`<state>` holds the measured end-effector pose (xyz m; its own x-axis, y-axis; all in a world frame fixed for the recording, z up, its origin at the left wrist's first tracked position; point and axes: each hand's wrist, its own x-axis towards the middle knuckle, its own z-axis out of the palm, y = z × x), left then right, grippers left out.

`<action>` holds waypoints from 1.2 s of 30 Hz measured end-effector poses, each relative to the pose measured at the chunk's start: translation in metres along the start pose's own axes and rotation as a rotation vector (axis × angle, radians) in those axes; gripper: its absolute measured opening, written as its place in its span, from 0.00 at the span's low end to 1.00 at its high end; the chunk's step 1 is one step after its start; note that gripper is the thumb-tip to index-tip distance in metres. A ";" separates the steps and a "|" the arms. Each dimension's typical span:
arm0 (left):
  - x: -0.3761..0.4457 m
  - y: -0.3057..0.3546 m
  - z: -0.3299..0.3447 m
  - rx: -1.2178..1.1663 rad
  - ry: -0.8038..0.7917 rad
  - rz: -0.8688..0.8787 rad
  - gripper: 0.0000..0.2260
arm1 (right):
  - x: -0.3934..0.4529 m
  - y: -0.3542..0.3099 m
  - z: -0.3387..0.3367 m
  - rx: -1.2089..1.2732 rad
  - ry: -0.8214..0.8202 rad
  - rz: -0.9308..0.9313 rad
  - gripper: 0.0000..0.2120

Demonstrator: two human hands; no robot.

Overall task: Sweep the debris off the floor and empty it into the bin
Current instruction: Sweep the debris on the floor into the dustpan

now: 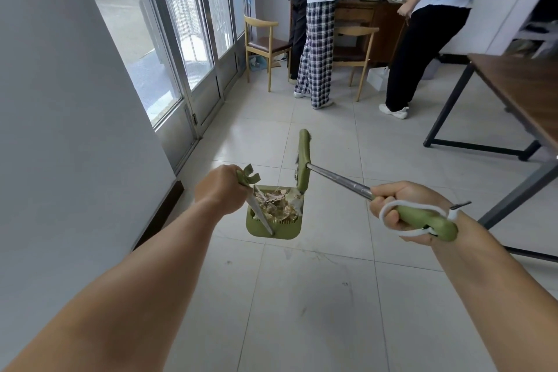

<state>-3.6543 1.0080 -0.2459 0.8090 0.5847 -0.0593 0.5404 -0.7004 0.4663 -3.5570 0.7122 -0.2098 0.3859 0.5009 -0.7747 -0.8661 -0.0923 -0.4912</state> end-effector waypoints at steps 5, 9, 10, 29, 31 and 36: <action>0.026 -0.005 -0.001 0.011 -0.013 0.037 0.06 | 0.002 -0.009 0.032 -0.026 -0.001 -0.024 0.14; 0.047 -0.009 -0.006 0.002 -0.021 0.064 0.07 | 0.009 -0.017 0.057 -0.057 0.026 -0.014 0.14; 0.051 -0.010 -0.006 0.006 -0.018 0.072 0.07 | 0.012 -0.018 0.062 -0.075 0.041 -0.018 0.14; 0.164 0.037 0.015 0.051 -0.005 0.148 0.09 | 0.077 -0.123 0.062 -0.195 0.145 -0.196 0.11; 0.184 0.050 0.021 0.045 -0.009 0.135 0.09 | 0.086 -0.147 0.052 -0.177 0.134 -0.210 0.11; 0.236 0.086 0.032 0.026 -0.003 0.119 0.08 | 0.113 -0.208 0.031 -0.126 0.120 -0.240 0.12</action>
<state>-3.4092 1.0726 -0.2479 0.8686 0.4955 -0.0070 0.4459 -0.7752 0.4475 -3.3429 0.8144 -0.1824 0.6165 0.4164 -0.6683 -0.7021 -0.0935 -0.7059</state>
